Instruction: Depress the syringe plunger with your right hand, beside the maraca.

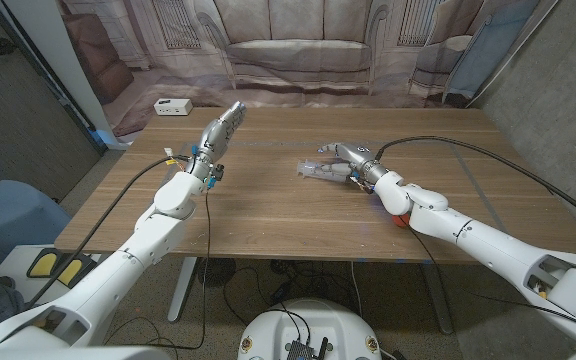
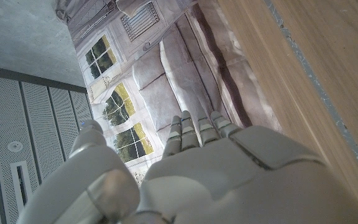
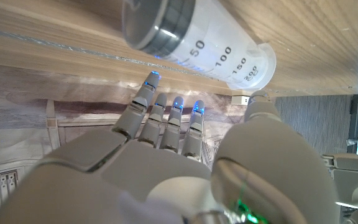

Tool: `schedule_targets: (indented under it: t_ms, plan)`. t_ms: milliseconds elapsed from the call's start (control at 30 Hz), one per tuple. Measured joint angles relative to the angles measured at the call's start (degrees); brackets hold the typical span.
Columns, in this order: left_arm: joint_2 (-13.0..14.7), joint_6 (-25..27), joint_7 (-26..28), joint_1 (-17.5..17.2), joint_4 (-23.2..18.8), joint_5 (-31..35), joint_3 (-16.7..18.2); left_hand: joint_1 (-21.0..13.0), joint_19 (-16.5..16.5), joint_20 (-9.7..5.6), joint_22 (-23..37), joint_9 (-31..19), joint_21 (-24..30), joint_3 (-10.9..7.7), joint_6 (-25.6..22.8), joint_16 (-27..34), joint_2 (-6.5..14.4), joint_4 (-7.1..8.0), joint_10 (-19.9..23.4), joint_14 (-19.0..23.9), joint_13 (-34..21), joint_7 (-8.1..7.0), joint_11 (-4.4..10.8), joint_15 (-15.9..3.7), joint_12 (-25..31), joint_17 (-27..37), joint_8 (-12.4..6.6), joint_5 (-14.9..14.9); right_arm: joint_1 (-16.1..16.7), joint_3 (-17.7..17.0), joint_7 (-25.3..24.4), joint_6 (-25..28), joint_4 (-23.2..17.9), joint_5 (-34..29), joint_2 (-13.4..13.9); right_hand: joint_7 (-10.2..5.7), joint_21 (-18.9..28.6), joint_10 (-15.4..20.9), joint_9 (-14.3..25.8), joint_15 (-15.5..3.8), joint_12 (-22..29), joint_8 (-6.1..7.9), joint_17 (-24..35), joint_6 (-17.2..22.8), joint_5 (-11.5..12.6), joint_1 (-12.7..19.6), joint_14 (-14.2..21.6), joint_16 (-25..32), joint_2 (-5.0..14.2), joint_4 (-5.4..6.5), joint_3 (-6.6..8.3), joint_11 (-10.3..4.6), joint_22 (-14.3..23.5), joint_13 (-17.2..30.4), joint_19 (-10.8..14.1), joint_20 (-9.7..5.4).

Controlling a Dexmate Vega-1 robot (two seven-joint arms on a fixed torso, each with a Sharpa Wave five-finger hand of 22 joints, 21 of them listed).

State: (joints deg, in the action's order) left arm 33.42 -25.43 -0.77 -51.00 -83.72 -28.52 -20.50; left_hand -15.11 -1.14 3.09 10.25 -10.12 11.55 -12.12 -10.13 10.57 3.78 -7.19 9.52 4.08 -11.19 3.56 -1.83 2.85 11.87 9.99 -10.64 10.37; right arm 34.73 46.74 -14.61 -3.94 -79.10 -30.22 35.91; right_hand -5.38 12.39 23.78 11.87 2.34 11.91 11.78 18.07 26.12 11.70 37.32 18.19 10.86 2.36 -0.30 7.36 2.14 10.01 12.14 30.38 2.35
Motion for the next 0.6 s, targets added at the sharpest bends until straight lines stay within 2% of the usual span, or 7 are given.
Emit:
schedule_targets:
  t_ms: [100,133,200,267,367,567,600]
  plan:
    - [0.0,-0.03,-0.09,0.0,0.0,-0.02,0.0,0.0,0.0,0.0,0.0,0.0,0.0,0.0,0.0,0.0,0.0,0.0,0.0,0.0,0.0,0.0,0.0,0.0,0.0,0.0,0.0,0.0,0.48,-0.6,0.0,0.0,-0.36,0.0,0.0,-0.72,-0.42,-0.03,0.0,-0.02,0.0,0.11,-0.27,0.76,0.0,-0.22,-0.02,0.0,0.22,0.0,0.0,-0.02,0.0,0.0,-0.3,-0.31]
    - [-0.09,-0.03,-0.13,0.27,0.39,-0.02,-0.1,0.0,0.0,0.0,0.0,0.0,0.0,0.0,0.0,0.0,0.0,0.0,0.0,0.0,0.0,0.0,0.0,0.0,0.0,0.0,0.0,0.0,0.83,-0.99,-1.9,-1.59,-0.65,2.12,0.01,-0.63,-0.42,-0.19,0.0,-0.23,0.0,0.11,-0.28,1.19,0.0,-0.22,-0.23,0.0,0.22,0.0,0.0,-0.19,0.0,0.0,-0.3,-0.3]
    - [-0.09,-0.05,-0.15,0.31,0.43,-0.03,-0.11,0.0,0.0,0.0,0.0,0.0,0.0,0.0,0.0,0.0,0.0,0.0,0.0,0.0,0.0,0.0,0.0,0.0,0.0,0.0,0.0,0.0,1.17,-1.36,-2.22,-1.72,-0.93,2.43,0.01,0.08,-0.42,-0.23,-0.04,-0.31,0.0,0.55,-0.48,1.87,0.0,-0.42,-0.31,0.0,0.19,0.0,0.0,-0.22,0.0,0.0,-0.56,-0.47]
    - [-0.09,-0.06,-0.16,0.32,0.45,-0.03,-0.12,0.0,0.0,0.0,0.0,0.0,0.0,0.0,0.0,0.0,0.0,0.0,0.0,0.0,0.0,0.0,0.0,0.0,0.0,0.0,0.0,0.0,1.85,-2.02,-2.78,-1.93,-1.54,2.99,0.02,2.16,-0.75,-0.15,-0.14,-0.31,0.0,0.55,-0.77,2.21,0.0,-0.75,-0.31,0.0,0.29,0.0,0.0,-0.14,0.0,0.0,-0.84,-0.38]
    - [-0.09,-0.1,-0.18,0.32,0.47,-0.03,-0.12,0.0,0.0,0.0,0.0,0.0,0.0,0.0,0.0,0.0,0.0,0.0,0.0,0.0,0.0,0.0,0.0,0.0,0.0,0.0,0.0,0.0,2.84,-3.09,-3.99,-2.33,-2.54,4.01,0.06,3.9,-0.75,0.73,-0.16,-0.31,0.0,0.55,-1.07,1.9,0.0,-0.98,-0.31,0.0,0.52,0.0,0.0,0.74,0.0,-0.01,-0.83,-0.39]
    - [-0.04,-0.28,-0.34,0.32,0.58,-0.07,-0.12,0.0,0.0,0.0,0.0,0.0,0.0,0.0,0.0,0.0,0.0,0.0,0.0,0.0,0.0,0.0,0.0,0.0,0.0,0.0,0.0,0.0,4.52,-4.92,-5.75,-2.69,-4.45,5.59,0.19,4.92,-0.74,1.07,-0.43,-0.95,0.0,0.07,-1.33,1.13,0.0,-1.21,-0.29,0.45,0.75,0.0,0.0,1.44,-0.12,-0.01,-1.04,-0.61]
    - [-0.03,-0.31,-0.43,0.32,0.62,-0.09,-0.12,0.0,0.0,0.0,0.0,0.0,0.0,0.0,0.0,0.0,0.0,0.0,0.0,0.0,0.0,0.0,0.0,0.0,0.0,0.0,0.0,0.0,4.83,-5.24,-5.97,-2.71,-4.79,5.78,0.21,5.49,-0.94,0.97,-0.43,-0.95,0.0,0.11,-1.45,1.76,0.0,-1.23,-0.29,0.45,0.75,0.0,0.0,1.7,-0.15,-0.01,-1.17,-0.74]
